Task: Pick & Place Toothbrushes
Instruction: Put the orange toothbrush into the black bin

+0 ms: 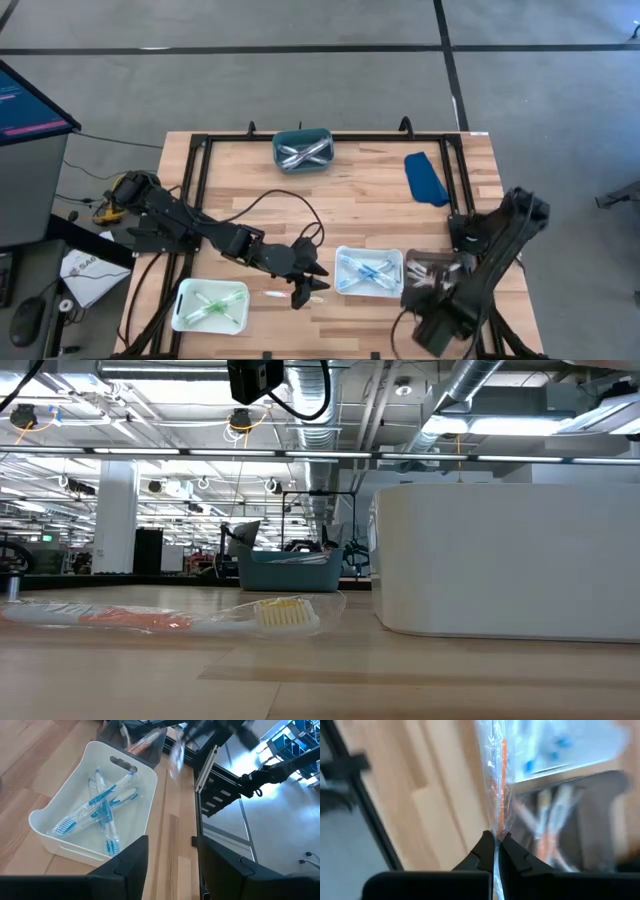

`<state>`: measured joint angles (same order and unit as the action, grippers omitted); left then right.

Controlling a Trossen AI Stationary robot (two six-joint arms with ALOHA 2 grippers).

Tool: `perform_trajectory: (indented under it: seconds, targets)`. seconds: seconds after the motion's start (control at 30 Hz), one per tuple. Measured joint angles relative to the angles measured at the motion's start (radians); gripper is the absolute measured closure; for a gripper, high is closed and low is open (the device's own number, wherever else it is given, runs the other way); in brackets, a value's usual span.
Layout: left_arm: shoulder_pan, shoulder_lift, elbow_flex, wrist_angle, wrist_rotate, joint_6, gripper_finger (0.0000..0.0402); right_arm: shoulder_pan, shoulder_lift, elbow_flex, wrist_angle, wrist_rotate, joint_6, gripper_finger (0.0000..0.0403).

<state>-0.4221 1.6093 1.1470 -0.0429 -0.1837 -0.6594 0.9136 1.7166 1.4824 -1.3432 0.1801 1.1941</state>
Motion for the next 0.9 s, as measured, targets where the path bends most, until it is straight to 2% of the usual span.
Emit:
perform_trajectory:
  seconds: [0.13,0.3,0.43,0.53,0.73,0.9]
  targets:
    - [0.000,0.000,0.000,0.000,0.000,0.000,0.0238,-0.007,-0.155,-0.091,-0.025,0.057,0.102,0.0403]
    - [0.000,0.000,0.000,0.000,0.000,0.000,0.0238,0.034,-0.359,-0.227,-0.063,0.049,0.210,0.0403]
    - [0.000,0.000,0.000,0.000,0.000,0.000,0.0238,0.064,-0.483,-0.311,0.013,-0.062,0.097,0.0403]
    - [0.000,0.000,0.000,0.000,0.000,0.000,0.0238,0.082,-0.526,-0.351,0.002,-0.095,0.013,0.0403]
    - [0.000,0.000,0.000,0.000,-0.007,-0.015,0.0238,0.087,-0.530,-0.360,-0.160,-0.102,-0.167,0.0403]
    - [-0.003,0.000,0.000,0.001,-0.079,-0.064,0.0238,0.062,-0.519,-0.378,-0.166,-0.102,-0.346,0.0399]
